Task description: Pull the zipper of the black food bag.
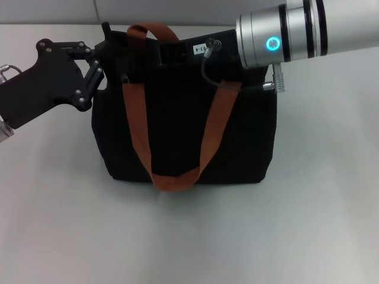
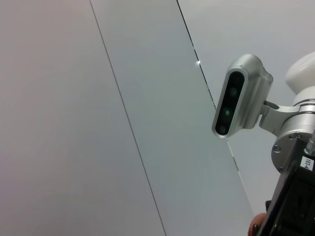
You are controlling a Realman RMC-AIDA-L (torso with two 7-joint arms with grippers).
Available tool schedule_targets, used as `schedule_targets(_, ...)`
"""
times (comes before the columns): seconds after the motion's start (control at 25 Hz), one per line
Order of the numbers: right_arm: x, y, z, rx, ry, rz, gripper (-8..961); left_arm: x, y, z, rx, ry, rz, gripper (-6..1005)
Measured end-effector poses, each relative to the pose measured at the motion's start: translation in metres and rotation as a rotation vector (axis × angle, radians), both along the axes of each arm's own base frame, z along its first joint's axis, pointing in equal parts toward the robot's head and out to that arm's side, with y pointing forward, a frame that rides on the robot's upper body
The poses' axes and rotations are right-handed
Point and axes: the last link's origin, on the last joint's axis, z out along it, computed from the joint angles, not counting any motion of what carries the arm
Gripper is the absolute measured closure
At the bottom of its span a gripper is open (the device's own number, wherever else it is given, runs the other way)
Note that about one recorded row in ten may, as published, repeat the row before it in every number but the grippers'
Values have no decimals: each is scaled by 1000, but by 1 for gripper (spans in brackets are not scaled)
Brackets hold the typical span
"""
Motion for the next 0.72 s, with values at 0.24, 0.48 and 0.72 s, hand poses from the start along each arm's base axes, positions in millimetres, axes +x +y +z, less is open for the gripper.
schedule_targets(0.24,0,-2,-2,-2,-17,17,900,0,0,0,2,-2,0,973)
schedule_targets(0.48,1,-1,1,10,-36,9,954,-1,-1,2,8,-8,4,972)
schedule_targets(0.72,5,-3,6,47,-82,-8,955,-2,-2,2,12,-12,9,973)
